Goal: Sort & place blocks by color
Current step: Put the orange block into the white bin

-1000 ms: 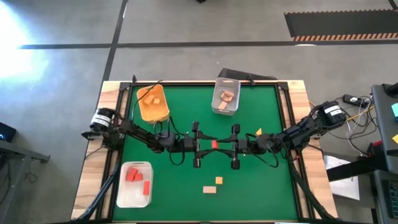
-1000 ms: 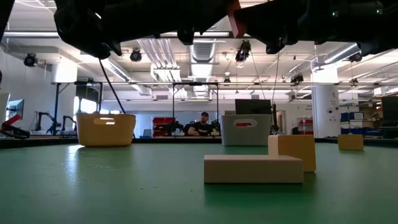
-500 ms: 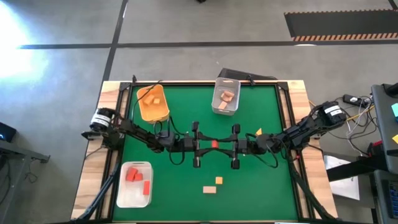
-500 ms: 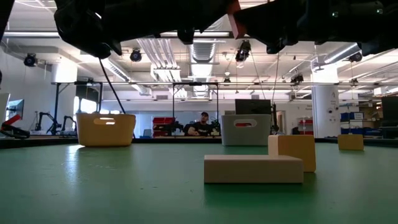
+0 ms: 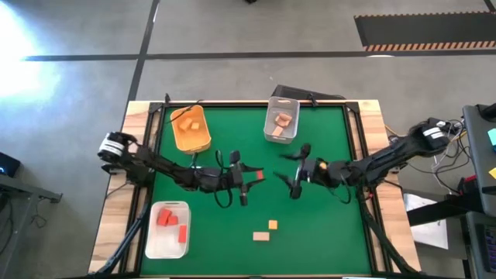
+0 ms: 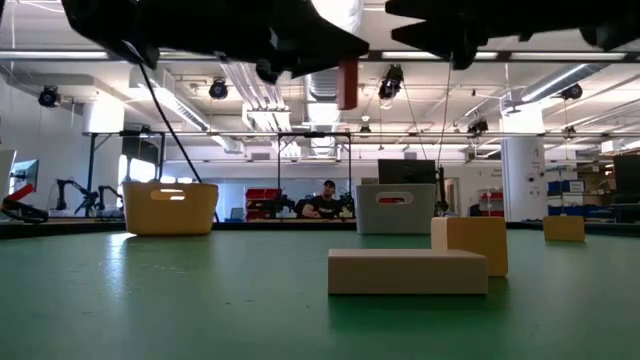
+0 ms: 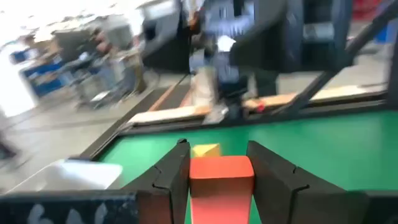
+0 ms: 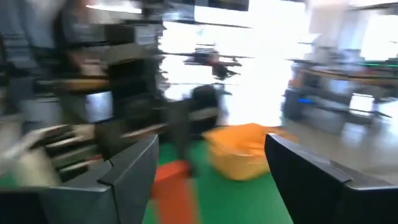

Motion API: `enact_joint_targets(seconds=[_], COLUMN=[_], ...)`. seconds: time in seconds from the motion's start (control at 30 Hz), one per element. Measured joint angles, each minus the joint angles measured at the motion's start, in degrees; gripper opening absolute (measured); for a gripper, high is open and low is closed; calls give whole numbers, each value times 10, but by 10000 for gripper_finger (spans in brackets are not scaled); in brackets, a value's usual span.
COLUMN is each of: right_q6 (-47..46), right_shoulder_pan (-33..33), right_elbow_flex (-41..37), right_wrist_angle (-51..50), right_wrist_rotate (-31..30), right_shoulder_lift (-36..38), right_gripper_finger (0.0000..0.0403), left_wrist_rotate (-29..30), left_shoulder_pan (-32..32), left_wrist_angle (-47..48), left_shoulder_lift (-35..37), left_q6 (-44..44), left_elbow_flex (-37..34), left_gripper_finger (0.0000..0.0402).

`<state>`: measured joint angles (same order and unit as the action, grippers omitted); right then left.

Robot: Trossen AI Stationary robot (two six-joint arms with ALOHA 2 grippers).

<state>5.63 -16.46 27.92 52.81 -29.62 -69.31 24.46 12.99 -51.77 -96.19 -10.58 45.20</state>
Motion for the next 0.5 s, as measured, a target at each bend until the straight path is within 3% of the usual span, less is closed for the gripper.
enact_joint_targets(seconds=[0.1,0.23,0.3,0.5], right_q6=[-3,-40,-64,-75], right_shoulder_pan=[1,0,-1,-1], right_elbow_flex=[26,60,66,64], right_wrist_angle=[-124,-292,-351,-375], right_wrist_rotate=[-53,58,92,81], right_shoulder_lift=[64,113,120,101], right_gripper_finger=[281,265,255,231], left_wrist_rotate=[36,45,20,-109], left_shoulder_pan=[8,16,25,93], left_wrist_angle=[68,192,361,947], left_shoulder_lift=[35,79,113,173], left_q6=[24,99,171,506], left_elbow_flex=[2,15,39,194], left_gripper_finger=[117,117,117,117])
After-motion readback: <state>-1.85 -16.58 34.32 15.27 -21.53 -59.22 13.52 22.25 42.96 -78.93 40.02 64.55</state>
